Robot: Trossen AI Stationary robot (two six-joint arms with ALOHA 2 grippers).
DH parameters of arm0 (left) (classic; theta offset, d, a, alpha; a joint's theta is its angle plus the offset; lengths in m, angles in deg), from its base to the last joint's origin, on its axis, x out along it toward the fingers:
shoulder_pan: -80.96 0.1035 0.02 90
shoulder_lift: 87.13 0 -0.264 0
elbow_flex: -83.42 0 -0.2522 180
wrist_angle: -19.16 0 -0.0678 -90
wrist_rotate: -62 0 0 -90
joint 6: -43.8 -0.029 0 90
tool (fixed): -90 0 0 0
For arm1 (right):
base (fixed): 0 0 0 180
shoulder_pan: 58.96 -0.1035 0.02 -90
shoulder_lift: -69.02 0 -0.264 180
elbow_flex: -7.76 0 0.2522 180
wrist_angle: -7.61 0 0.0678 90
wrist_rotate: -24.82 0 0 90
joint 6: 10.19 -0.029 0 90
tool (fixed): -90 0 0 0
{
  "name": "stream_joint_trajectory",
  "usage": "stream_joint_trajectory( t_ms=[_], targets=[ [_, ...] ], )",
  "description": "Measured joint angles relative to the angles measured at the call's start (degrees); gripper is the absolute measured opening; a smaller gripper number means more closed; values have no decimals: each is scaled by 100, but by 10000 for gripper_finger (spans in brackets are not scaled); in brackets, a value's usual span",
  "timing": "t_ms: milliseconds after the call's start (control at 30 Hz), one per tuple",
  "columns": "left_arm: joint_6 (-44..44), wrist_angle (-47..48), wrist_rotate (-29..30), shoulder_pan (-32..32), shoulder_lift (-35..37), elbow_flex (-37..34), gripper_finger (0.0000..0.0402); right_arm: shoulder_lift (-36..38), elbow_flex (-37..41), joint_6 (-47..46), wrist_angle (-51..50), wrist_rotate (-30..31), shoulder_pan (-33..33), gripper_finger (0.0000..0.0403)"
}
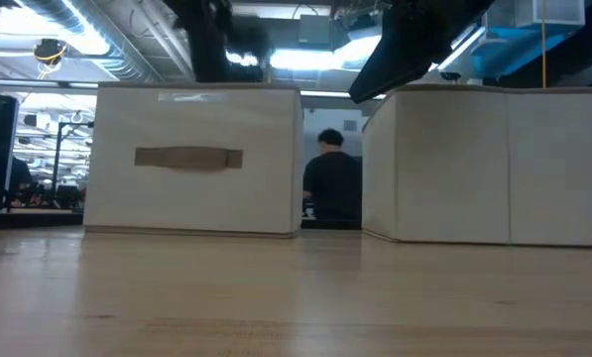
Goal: Sort clothes
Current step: Return to Home Position
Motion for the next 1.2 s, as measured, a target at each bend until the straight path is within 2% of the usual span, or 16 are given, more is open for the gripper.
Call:
stream_joint_trajectory(
  t_ms=[133, 333, 467, 533, 600, 733, 833, 1000, 1100, 1200],
  targets=[
    [-195, -232, -419, -14, 731, 39, 213, 0, 0, -37, 28, 1, 0, 140],
    [-323, -841, -577, -44, 1810, 46, 214, 0, 0, 5, 77, 1, 0, 140],
    [-455, -739, -1360, -115, 2475, -44, 214, 0, 0, 2, 101, -39, 0, 140],
    [-366, -860, -1790, -229, 2991, -387, 214, 0, 0, 2, 111, -43, 0, 140],
    [-87, -1404, -2018, -421, 3599, -942, 214, 0, 0, 2, 109, -33, 0, 140],
    [671, -2851, -1990, -1089, 4759, -2429, 214, 0, 0, 23, 158, 14, 1, 140],
    [1339, -3823, -1691, -1587, 5371, -3531, 214, 0, 0, 207, 367, 60, 76, 140],
    [1922, -5037, -1096, -2093, 5679, -4719, 214, 0, 0, 734, 1081, -121, 271, 139],
    [1996, -5410, -1052, -2196, 5611, -4942, 214, 0, -162, 1122, 1183, -465, 505, 130],
    [1993, -5421, -967, -2216, 5547, -4944, 214, 124, -540, 1530, 816, -724, 741, 105]
  ],
)
